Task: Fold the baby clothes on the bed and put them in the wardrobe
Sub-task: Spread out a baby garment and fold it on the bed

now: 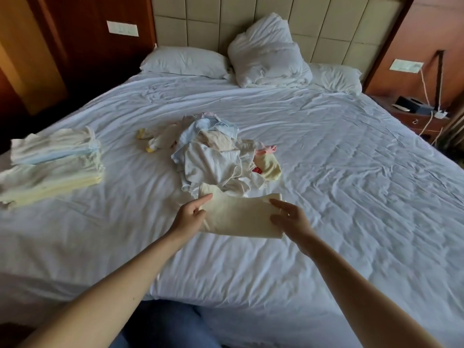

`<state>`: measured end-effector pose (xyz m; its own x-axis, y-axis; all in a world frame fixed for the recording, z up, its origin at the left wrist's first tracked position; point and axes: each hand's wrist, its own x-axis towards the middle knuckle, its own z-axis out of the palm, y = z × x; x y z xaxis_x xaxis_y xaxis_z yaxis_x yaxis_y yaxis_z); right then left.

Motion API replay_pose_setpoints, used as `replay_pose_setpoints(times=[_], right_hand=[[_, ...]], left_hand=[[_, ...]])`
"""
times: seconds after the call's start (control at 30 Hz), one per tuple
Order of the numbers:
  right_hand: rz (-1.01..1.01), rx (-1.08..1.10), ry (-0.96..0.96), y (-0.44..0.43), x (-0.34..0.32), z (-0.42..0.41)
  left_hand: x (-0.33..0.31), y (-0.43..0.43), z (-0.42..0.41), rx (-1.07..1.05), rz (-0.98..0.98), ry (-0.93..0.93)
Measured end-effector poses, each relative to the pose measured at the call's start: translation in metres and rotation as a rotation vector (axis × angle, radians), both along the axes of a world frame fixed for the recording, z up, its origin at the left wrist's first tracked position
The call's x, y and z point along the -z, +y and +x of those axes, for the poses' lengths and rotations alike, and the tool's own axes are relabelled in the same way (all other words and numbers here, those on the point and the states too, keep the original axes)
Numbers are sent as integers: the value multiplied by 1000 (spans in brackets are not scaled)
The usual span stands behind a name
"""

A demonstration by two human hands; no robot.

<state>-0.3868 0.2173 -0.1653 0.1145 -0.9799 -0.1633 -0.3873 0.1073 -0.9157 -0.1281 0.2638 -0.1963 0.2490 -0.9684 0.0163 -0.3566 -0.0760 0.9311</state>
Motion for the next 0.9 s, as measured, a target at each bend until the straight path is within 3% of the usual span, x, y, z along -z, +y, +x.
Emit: replay_pose_setpoints(times=[0.57,0.9], right_hand=[[-196,-357,-165,-27,-77,314],[-189,-458,-216,-97,-76,526]], left_hand=[[-84,61,271,-424,-213,-65],[-92,16,456,-609,-249,-67]])
